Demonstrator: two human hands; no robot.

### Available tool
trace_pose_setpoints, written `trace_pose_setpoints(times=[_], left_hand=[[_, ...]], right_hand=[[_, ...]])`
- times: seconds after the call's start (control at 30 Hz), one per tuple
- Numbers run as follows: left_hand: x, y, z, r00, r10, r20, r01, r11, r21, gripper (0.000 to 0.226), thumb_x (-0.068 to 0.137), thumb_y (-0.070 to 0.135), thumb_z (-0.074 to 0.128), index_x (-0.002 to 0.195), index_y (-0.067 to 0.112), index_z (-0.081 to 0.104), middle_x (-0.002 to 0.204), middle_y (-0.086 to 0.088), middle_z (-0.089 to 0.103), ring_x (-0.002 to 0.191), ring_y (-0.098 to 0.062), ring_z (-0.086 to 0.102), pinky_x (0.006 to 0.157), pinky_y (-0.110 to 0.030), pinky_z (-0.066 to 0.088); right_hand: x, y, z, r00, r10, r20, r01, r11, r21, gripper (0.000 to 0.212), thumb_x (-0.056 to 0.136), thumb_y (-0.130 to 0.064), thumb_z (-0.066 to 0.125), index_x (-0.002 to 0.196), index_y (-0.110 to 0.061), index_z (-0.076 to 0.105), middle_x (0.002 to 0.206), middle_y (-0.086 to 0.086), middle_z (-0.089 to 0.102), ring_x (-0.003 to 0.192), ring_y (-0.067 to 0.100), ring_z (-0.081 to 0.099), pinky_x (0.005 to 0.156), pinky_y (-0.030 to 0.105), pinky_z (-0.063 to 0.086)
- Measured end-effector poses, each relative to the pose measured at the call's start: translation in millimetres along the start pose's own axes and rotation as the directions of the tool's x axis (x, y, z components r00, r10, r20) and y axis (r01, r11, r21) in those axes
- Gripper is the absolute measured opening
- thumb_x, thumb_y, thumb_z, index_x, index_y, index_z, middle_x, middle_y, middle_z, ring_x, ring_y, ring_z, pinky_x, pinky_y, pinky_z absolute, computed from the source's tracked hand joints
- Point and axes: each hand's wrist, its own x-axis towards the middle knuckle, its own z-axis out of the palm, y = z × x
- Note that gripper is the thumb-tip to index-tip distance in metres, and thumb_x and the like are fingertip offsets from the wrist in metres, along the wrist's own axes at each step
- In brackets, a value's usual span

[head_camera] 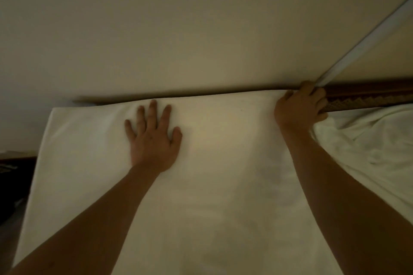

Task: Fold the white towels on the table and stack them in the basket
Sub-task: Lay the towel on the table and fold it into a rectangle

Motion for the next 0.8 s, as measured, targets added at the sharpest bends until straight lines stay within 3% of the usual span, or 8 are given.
trace_pose_setpoints(times=[0.07,0.13,0.23,0.43,0.53,0.6,0.7,0.8], left_hand=[[0,1,0,1.000,-0.003,0.022,0.003,1.000,-0.006,0.073,0.095,0.064,0.010,0.163,0.037,0.004,0.172,0.001,-0.009,0.157,-0.030,-0.009,0.123,-0.061,-0.004],[2,0,-5,0.998,0.010,0.059,-0.008,0.999,-0.035,0.072,0.096,0.064,0.013,0.163,0.038,0.003,0.171,0.002,-0.011,0.157,-0.028,-0.012,0.123,-0.060,-0.006],[3,-24,-16,0.993,0.048,0.112,-0.040,0.996,-0.075,0.070,0.100,0.063,0.022,0.163,0.038,0.004,0.171,0.004,-0.013,0.157,-0.025,-0.014,0.123,-0.059,-0.008],[3,-192,-32,0.996,-0.081,0.046,0.080,0.996,0.037,0.068,0.100,0.066,0.014,0.162,0.039,0.005,0.172,0.002,-0.005,0.157,-0.030,-0.001,0.122,-0.063,0.005],[7,-251,-44,0.974,-0.209,0.085,0.222,0.955,-0.199,0.066,0.104,0.060,0.024,0.163,0.034,0.008,0.172,-0.004,0.003,0.154,-0.038,0.017,0.120,-0.059,0.022],[5,-270,-47,0.943,-0.321,0.091,0.328,0.838,-0.436,0.068,0.105,0.056,0.036,0.162,0.023,0.020,0.166,-0.013,0.023,0.145,-0.039,0.035,0.115,-0.053,0.033],[-4,-279,-54,0.923,-0.377,0.074,0.353,0.756,-0.551,0.055,0.100,0.053,0.051,0.137,0.012,0.057,0.132,-0.014,0.062,0.117,-0.033,0.061,0.098,-0.043,0.050],[-13,-279,-62,0.936,-0.306,0.176,0.349,0.729,-0.589,0.041,0.094,0.050,0.064,0.109,0.011,0.065,0.102,-0.005,0.066,0.096,-0.027,0.063,0.085,-0.036,0.052]], right_hand=[[-54,-17,-4,0.977,-0.212,0.037,0.212,0.977,0.021,0.049,0.096,-0.032,0.047,0.140,-0.012,0.047,0.152,0.021,0.040,0.140,0.042,0.037,0.106,0.060,0.033],[-127,-36,-3,0.857,-0.460,0.234,0.459,0.886,0.061,0.058,0.098,-0.044,0.038,0.151,-0.020,0.041,0.163,0.015,0.029,0.152,0.038,0.022,0.116,0.064,0.020],[-205,-44,5,0.697,-0.555,0.454,0.620,0.784,0.006,0.067,0.102,-0.056,0.021,0.162,-0.028,0.013,0.172,0.006,-0.001,0.157,0.033,-0.007,0.121,0.064,-0.002],[-206,-39,5,0.741,-0.472,0.477,0.559,0.828,-0.048,0.065,0.104,-0.056,0.018,0.163,-0.033,0.005,0.172,0.000,-0.006,0.157,0.028,-0.009,0.124,0.059,-0.002],[-228,-51,0,0.834,-0.314,0.454,0.391,0.917,-0.083,0.064,0.106,-0.050,0.023,0.163,-0.025,0.011,0.171,0.008,-0.003,0.157,0.033,-0.007,0.124,0.061,-0.001],[-269,-70,-5,0.893,-0.235,0.385,0.281,0.957,-0.067,0.059,0.105,-0.043,0.033,0.157,-0.016,0.028,0.168,0.018,0.013,0.155,0.041,0.010,0.121,0.064,0.013],[-372,-113,-15,0.872,-0.431,0.230,0.439,0.898,0.019,0.049,0.088,-0.043,0.045,0.126,-0.014,0.059,0.134,0.019,0.055,0.117,0.043,0.055,0.089,0.054,0.045],[-476,-159,-25,0.795,-0.532,0.292,0.524,0.844,0.112,0.046,0.086,-0.058,0.049,0.104,-0.018,0.061,0.102,0.008,0.057,0.087,0.032,0.058,0.069,0.042,0.046]])
